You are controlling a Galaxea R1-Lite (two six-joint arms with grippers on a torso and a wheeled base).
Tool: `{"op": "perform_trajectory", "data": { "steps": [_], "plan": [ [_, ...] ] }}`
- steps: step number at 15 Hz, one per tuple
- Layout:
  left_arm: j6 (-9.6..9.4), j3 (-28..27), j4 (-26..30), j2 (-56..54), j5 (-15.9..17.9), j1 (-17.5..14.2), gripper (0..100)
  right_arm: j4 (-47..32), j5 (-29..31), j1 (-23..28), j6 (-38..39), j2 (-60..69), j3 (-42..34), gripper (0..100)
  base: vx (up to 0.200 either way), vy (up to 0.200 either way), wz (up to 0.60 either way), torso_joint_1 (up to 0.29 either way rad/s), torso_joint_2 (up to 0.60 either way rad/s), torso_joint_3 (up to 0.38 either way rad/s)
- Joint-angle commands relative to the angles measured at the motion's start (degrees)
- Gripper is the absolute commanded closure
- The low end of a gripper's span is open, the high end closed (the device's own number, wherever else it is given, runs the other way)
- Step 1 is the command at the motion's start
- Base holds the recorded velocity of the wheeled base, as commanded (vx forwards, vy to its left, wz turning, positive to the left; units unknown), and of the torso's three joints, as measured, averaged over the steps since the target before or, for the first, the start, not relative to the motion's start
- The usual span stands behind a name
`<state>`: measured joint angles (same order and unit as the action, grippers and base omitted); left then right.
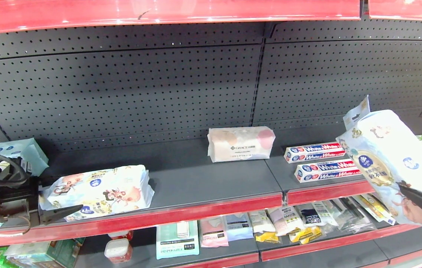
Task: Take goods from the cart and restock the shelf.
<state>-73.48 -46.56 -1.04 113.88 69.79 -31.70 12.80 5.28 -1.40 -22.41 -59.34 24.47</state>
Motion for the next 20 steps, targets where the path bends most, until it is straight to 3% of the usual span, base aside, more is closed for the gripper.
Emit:
{"op": "perform_trajectory", "data": {
  "steps": [1, 7, 8, 10, 15, 17, 19, 20],
  "plan": [
    [0.27, 0.0, 0.0, -2.0, 0.0, 0.1, 0, 0.0, 0.0, 0.0, 0.0, -0.1, 0.1, 100, 0.000, 0.000, 0.00, 0.000, 0.00, 0.000],
    [0.62, -1.1, 0.0, -6.7, 0.7, -1.8, 0, 0.0, 0.0, 0.0, -0.1, 0.0, 0.0, 100, 0.000, 0.000, 0.00, 0.000, 0.00, 0.000],
    [1.41, -1.2, 0.0, -8.0, 0.8, -2.1, 0, 0.0, 0.0, 0.0, -0.1, 0.2, -0.1, 100, 0.000, 0.000, 0.00, 0.000, 0.00, 0.000],
    [5.81, -1.2, -0.1, -11.7, 0.9, -1.9, 0, 0.0, 0.0, 0.0, 0.0, 0.5, -0.4, 100, 0.000, 0.000, 0.00, 0.000, 0.00, 0.000],
    [11.52, -1.2, -0.2, -16.8, 0.9, -2.2, 0, 0.0, -0.1, 0.0, -0.2, 0.5, -0.5, 100, 0.000, 0.000, 0.00, 0.000, 0.00, 0.000],
    [18.20, -0.6, -0.3, -21.2, 0.8, -2.7, 0, 0.0, -0.1, 0.0, -0.1, 0.7, 0.1, 100, 0.000, 0.000, 0.00, 0.000, 0.00, 0.000],
    [18.90, -0.1, -0.2, -21.3, -0.2, -4.5, 0, 0.0, -0.1, 0.0, -0.1, 0.9, 0.1, 100, 0.000, 0.000, 0.00, 0.000, 0.00, 0.000],
    [19.08, 0.4, -0.3, -21.3, -2.4, -5.7, 0, 0.0, -0.1, 0.0, -0.2, 1.0, 0.3, 100, 0.000, 0.000, 0.00, 0.000, 0.00, 0.000]
  ]
}}
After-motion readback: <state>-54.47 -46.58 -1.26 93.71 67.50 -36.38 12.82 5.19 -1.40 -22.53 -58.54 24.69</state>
